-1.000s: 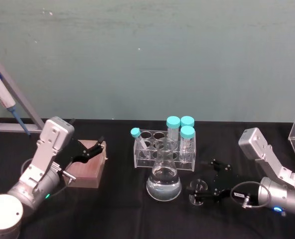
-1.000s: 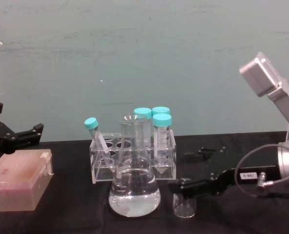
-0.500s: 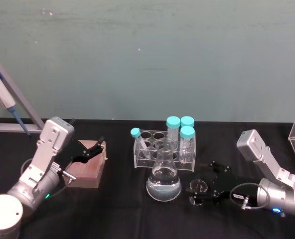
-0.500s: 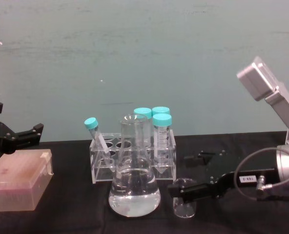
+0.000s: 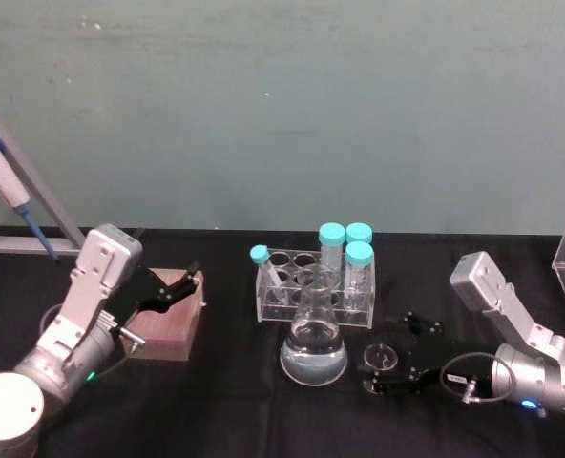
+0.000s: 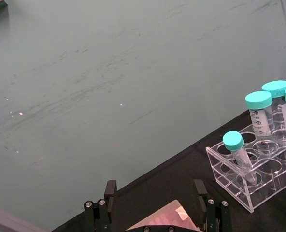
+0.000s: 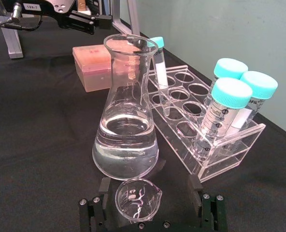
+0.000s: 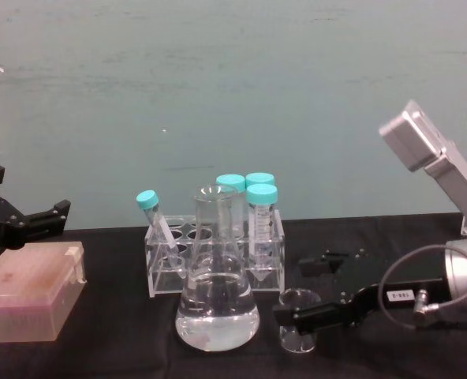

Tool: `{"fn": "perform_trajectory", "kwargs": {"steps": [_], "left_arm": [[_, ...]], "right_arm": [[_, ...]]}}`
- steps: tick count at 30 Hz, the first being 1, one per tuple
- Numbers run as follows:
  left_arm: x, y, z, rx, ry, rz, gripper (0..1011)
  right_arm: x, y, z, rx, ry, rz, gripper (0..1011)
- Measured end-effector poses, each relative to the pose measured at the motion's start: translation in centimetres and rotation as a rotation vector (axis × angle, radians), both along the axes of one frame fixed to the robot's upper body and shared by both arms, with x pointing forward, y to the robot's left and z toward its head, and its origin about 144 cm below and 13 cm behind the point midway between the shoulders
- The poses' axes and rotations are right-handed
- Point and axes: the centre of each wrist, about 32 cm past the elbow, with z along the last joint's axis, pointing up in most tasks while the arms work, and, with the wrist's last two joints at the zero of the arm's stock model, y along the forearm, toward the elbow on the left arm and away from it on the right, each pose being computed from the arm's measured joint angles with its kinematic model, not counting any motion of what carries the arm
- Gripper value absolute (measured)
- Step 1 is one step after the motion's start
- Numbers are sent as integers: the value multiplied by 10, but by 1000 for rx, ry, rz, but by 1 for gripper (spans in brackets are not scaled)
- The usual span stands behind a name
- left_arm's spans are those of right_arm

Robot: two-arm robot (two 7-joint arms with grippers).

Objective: Place the experimental apparatus aside using one hand.

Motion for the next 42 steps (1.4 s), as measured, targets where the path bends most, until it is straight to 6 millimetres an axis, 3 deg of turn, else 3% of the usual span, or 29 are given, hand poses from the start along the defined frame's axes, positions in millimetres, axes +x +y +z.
{"fn": "perform_trajectory", "kwargs": {"steps": [42], "left_arm": [[0,0,0,0,0,0,1000]], "right_arm": [[7,5,-7,-9,30,24,1000]]}}
